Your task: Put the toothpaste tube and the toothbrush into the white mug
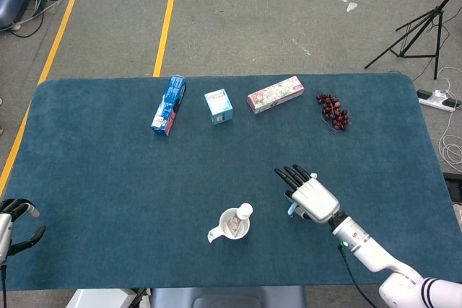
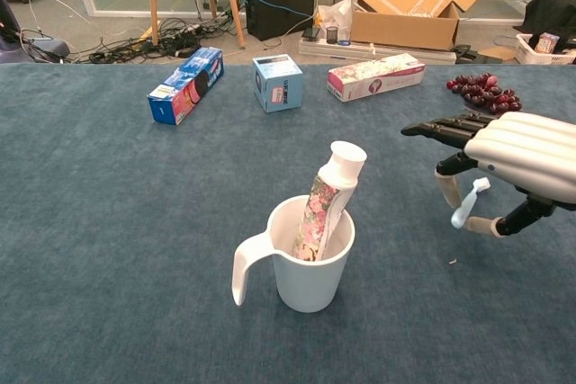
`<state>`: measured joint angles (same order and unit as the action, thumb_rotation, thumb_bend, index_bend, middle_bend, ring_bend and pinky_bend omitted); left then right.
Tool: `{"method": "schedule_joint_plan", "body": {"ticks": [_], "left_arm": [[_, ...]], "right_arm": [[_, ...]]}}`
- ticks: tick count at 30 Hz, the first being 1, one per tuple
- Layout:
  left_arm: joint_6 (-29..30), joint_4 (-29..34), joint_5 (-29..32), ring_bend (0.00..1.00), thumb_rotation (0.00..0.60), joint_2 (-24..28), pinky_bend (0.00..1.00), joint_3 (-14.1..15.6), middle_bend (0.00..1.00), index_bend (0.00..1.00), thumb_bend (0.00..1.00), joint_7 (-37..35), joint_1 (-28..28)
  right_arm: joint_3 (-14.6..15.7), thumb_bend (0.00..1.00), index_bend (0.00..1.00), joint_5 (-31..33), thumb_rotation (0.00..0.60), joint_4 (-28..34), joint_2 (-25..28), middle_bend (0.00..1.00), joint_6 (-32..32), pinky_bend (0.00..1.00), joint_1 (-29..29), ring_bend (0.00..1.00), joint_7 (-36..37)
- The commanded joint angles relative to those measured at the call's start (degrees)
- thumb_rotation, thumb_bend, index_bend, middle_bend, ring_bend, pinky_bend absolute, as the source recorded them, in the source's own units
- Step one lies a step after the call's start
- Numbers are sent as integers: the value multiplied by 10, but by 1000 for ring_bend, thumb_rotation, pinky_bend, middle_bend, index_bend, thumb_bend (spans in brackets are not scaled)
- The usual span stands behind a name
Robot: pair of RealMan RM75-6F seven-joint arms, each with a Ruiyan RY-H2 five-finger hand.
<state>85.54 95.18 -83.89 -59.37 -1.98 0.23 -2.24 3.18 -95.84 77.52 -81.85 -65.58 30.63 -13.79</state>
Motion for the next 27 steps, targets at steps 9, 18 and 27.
{"method": "schedule_joint_plan", "body": {"ticks": [9, 18, 27], "left_arm": [[-1, 0, 1, 308, 600, 0, 331, 0, 403, 505, 252, 0, 0], [-4, -1, 3, 308, 600, -1, 332, 0, 403, 505, 252, 3, -1], [-6, 0, 4, 308, 600, -1, 331, 1, 403, 505, 252, 4, -2]], "right_arm": [[-11, 210, 578, -4, 600, 29, 17, 17, -13, 109, 0, 0, -9], [-20, 210, 578, -6, 600, 50, 31, 19, -22, 109, 0, 0, -10], [-29, 210, 578, -7, 600, 73, 46, 23, -34, 109, -1, 0, -6]]}}
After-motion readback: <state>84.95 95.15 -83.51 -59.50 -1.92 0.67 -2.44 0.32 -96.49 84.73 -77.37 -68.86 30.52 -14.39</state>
